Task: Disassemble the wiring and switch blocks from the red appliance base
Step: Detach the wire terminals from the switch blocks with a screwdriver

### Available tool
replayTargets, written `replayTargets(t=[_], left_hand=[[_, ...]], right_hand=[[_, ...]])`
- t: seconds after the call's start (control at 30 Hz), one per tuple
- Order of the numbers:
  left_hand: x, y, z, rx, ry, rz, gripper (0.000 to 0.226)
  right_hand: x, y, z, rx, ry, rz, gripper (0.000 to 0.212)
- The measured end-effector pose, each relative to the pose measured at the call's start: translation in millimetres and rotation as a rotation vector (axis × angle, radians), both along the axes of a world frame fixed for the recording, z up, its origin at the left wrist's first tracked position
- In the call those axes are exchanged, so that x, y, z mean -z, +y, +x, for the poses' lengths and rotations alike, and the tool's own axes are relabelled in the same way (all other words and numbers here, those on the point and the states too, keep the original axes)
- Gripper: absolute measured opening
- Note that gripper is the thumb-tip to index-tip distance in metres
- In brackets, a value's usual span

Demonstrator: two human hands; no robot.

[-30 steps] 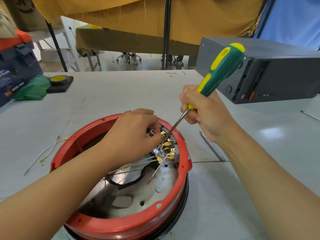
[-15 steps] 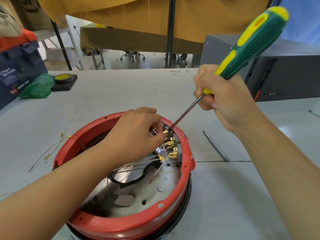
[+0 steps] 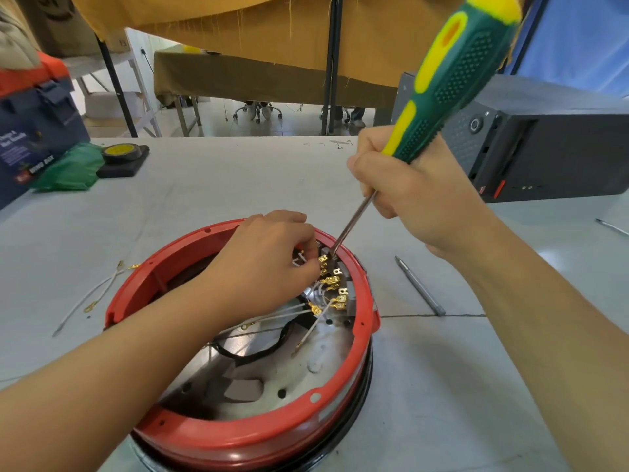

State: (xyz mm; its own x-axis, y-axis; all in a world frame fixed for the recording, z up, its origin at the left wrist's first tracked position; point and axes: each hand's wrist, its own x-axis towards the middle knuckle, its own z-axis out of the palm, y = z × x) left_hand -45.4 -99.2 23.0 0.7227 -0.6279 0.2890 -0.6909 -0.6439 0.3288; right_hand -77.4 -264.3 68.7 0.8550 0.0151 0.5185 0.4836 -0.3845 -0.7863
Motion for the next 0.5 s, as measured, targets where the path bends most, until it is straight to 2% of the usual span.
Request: replayTargets(t=[0.17, 0.5], left_hand=[[0.7, 0.1, 0.4, 0.005, 0.007, -0.009, 0.012], [0.0, -0.7, -0.3, -0.001, -0.015, 0.006, 0.012]], right_hand=[[20.4, -18.5, -4.0, -0.005, 0.096, 0.377, 0.028], [37.7, -26.7, -1.8, -0.005, 0.098, 0.627, 0.029]])
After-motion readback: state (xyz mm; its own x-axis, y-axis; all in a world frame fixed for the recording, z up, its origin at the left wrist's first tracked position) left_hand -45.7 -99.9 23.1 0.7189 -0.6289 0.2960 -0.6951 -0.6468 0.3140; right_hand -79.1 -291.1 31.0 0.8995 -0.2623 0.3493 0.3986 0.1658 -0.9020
